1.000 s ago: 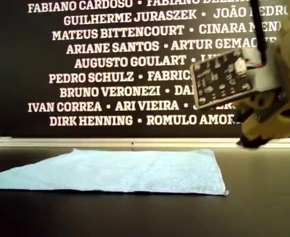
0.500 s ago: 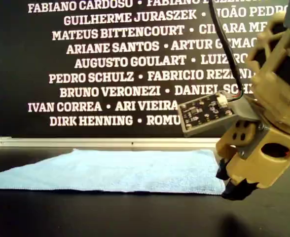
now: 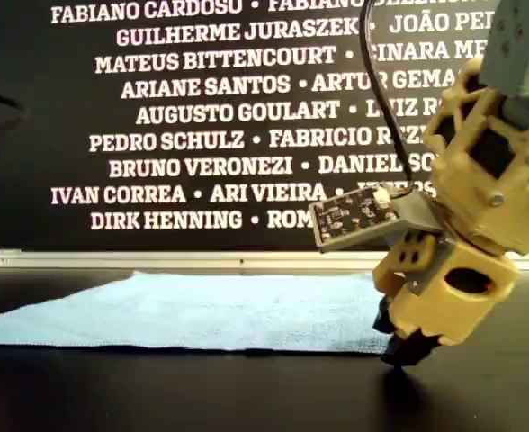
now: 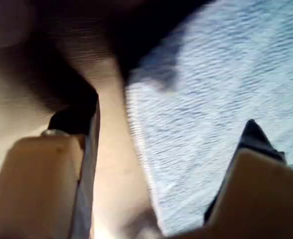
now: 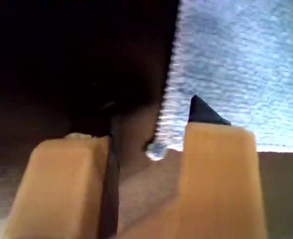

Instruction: Fold a cloth

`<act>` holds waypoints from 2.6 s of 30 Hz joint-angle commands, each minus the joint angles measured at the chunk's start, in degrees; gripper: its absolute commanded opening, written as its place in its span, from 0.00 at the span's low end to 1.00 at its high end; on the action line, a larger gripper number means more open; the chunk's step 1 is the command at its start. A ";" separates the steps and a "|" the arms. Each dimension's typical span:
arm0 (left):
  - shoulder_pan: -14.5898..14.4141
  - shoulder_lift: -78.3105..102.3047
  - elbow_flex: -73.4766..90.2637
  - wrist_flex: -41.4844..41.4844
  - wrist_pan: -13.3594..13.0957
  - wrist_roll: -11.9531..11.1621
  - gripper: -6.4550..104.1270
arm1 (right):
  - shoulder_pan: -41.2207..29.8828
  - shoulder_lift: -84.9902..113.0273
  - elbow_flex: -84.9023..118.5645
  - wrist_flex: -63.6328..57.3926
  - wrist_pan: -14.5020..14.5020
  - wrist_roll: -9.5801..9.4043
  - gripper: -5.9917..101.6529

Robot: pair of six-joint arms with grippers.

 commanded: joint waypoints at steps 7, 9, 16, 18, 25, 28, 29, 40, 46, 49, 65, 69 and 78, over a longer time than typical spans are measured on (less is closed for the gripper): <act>8.88 -4.83 -7.29 -0.35 -0.26 0.35 0.96 | -0.35 -6.24 -11.60 0.62 0.62 0.53 0.58; 9.32 -4.83 -7.29 -0.35 -0.26 0.35 0.96 | -0.35 -7.12 -12.74 0.62 0.70 0.53 0.58; 8.79 -4.83 -6.86 -0.35 0.62 0.35 0.95 | -0.44 -8.09 -13.89 0.70 1.23 0.53 0.58; 8.44 -4.83 -6.86 -0.35 0.62 0.09 0.95 | -0.35 -8.09 -13.97 0.70 3.34 0.53 0.58; 8.35 -4.83 -6.50 -0.26 0.79 0.35 0.96 | -0.35 -7.47 -13.80 0.70 6.59 0.53 0.57; 8.35 -4.75 -6.50 -0.26 0.79 0.35 0.96 | -0.35 -7.56 -13.80 0.70 6.50 0.53 0.57; 8.44 -4.83 -6.50 -0.26 0.79 0.35 0.96 | -0.35 -7.56 -13.80 0.70 6.50 0.53 0.58; 8.35 -4.75 -6.24 0.70 0.79 0.44 0.90 | -0.44 -7.12 -13.62 0.70 6.42 0.53 0.49; 8.35 -3.43 -6.24 0.70 0.97 -0.44 0.63 | -0.53 -7.12 -13.80 0.62 6.42 0.62 0.15; 8.35 -2.46 -6.59 0.70 1.05 -0.44 0.44 | -0.97 -7.12 -13.80 0.53 6.42 0.62 0.02; 8.53 9.84 -1.67 0.70 16.17 0.35 0.06 | -1.32 -1.93 -8.88 0.62 6.42 0.62 0.06; 8.88 14.15 2.64 0.79 16.17 0.44 0.06 | -0.70 9.49 -0.88 0.62 6.42 0.62 0.06; 9.32 21.01 4.75 -0.09 15.12 0.53 0.06 | -1.23 21.18 5.63 -0.44 7.38 0.62 0.06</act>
